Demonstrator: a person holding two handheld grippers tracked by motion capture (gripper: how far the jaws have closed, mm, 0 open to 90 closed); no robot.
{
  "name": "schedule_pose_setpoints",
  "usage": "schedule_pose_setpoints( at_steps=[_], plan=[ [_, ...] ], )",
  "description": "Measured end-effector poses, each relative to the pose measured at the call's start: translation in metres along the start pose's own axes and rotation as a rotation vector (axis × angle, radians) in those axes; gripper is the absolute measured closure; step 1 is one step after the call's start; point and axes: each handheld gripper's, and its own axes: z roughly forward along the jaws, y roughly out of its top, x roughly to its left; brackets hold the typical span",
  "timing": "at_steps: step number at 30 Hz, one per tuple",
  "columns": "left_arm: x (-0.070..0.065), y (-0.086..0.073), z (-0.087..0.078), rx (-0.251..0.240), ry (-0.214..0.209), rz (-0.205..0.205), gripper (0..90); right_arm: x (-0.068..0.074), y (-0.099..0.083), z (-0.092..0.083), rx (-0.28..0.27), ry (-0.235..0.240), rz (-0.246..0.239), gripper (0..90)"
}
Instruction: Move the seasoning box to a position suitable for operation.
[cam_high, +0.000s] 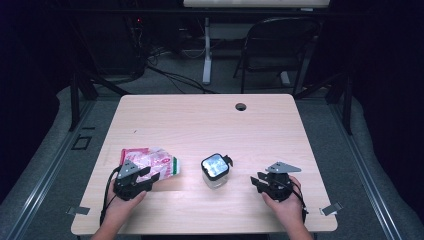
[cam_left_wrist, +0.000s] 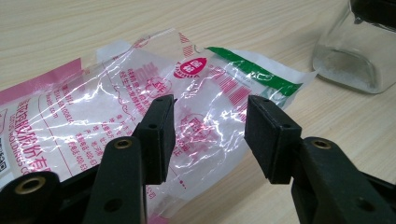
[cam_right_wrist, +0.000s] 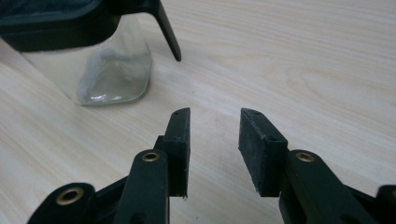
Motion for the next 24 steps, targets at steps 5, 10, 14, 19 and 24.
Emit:
schedule_pose_setpoints(
  at_steps=[5, 10, 14, 19, 24],
  plan=[
    [0.0, 0.0, 0.001, -0.01, 0.012, -0.001, 52.5, -0.002, 0.002, 0.003, -0.012, 0.023, 0.017, 65.4],
    [-0.001, 0.0, 0.0, -0.018, 0.016, -0.013, 51.5, 0.002, 0.004, 0.007, -0.024, 0.018, 0.01, 67.1],
    [-0.002, 0.004, -0.003, -0.05, 0.044, -0.006, 50.3, 0.012, 0.009, 0.008, -0.042, 0.02, -0.01, 67.3],
    [-0.003, 0.004, -0.002, -0.055, 0.045, -0.003, 50.3, 0.021, 0.012, 0.01, -0.047, 0.041, -0.043, 67.7],
    [0.002, 0.005, 0.001, -0.033, 0.025, -0.03, 52.9, 0.023, 0.014, 0.013, -0.04, 0.051, -0.042, 69.2]
  ],
)
